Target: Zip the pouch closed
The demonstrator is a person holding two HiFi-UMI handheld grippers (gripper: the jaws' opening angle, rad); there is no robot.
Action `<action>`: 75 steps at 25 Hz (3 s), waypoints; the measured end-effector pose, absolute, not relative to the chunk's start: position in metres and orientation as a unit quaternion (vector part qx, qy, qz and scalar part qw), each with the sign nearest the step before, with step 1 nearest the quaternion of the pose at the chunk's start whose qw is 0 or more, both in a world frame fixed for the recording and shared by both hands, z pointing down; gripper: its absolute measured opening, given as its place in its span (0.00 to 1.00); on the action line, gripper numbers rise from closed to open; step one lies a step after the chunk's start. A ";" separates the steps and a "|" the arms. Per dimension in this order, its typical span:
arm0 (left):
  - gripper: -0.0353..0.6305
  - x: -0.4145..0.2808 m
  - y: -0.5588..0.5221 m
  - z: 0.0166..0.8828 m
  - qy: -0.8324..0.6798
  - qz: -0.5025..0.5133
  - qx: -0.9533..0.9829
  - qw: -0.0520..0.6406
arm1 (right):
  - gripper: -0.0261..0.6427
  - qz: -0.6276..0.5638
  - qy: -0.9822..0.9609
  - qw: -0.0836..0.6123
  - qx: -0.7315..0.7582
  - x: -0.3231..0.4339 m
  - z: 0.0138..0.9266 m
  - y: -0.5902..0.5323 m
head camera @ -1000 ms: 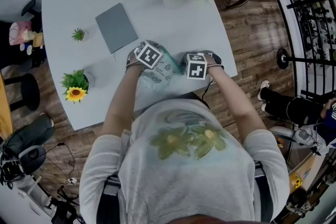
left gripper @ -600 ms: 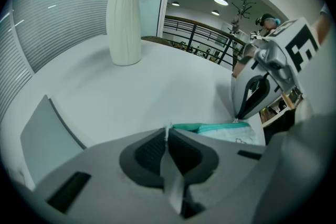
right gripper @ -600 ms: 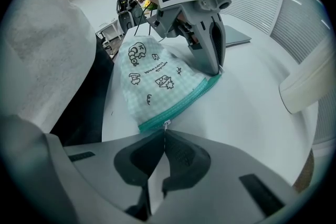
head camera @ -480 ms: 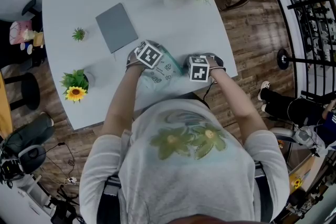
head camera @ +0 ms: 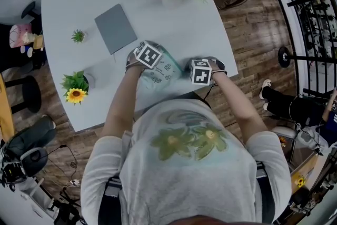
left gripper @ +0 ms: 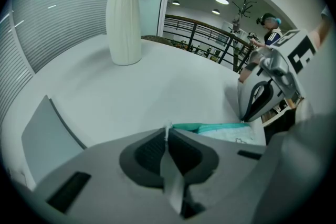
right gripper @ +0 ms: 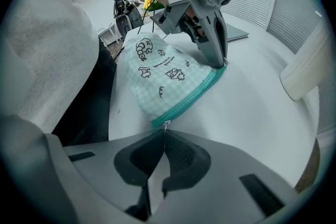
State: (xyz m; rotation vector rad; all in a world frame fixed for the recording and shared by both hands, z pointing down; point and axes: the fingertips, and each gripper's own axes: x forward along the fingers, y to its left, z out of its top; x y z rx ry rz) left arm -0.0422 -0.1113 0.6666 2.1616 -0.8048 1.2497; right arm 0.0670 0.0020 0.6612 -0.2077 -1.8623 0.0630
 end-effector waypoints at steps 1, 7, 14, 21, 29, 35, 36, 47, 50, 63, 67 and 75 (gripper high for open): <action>0.09 -0.042 -0.111 0.667 -0.297 0.460 0.796 0.256 | 0.07 0.026 -0.801 0.591 -0.087 0.067 0.661 0.003; 0.09 -0.043 -0.111 0.668 -0.301 0.460 0.795 0.257 | 0.07 0.035 -0.808 0.585 -0.062 0.066 0.662 0.002; 0.09 -0.050 -0.124 0.655 -0.330 0.447 0.788 0.267 | 0.07 0.082 -0.816 0.572 -0.025 0.068 0.661 0.002; 0.11 -0.049 -0.117 0.652 -0.324 0.436 0.789 0.288 | 0.20 0.138 -0.834 0.534 0.016 0.068 0.652 0.000; 0.17 -0.065 -0.126 0.610 -0.383 0.370 0.802 0.270 | 0.20 0.172 -0.880 0.407 0.175 0.067 0.606 -0.049; 0.17 -0.070 -0.122 0.569 -0.434 0.297 0.812 0.254 | 0.20 0.184 -0.895 0.298 0.275 0.058 0.556 -0.072; 0.17 -0.071 -0.119 0.562 -0.445 0.283 0.811 0.254 | 0.20 0.189 -0.896 0.279 0.287 0.057 0.548 -0.073; 0.14 -0.059 -0.071 0.484 -0.511 0.176 0.812 0.219 | 0.08 0.173 -0.897 0.158 0.374 0.056 0.470 -0.064; 0.11 -0.049 -0.058 0.464 -0.511 0.157 0.821 0.200 | 0.07 0.163 -0.898 0.146 0.383 0.053 0.457 -0.056; 0.06 -0.024 -0.012 0.423 -0.513 0.119 0.831 0.177 | 0.06 0.134 -0.913 0.108 0.370 0.035 0.419 -0.019; 0.06 -0.024 -0.006 0.418 -0.516 0.121 0.832 0.163 | 0.06 0.130 -0.915 0.105 0.368 0.031 0.416 -0.011; 0.06 -0.024 -0.001 0.415 -0.515 0.110 0.834 0.167 | 0.06 0.129 -0.913 0.109 0.371 0.033 0.413 -0.004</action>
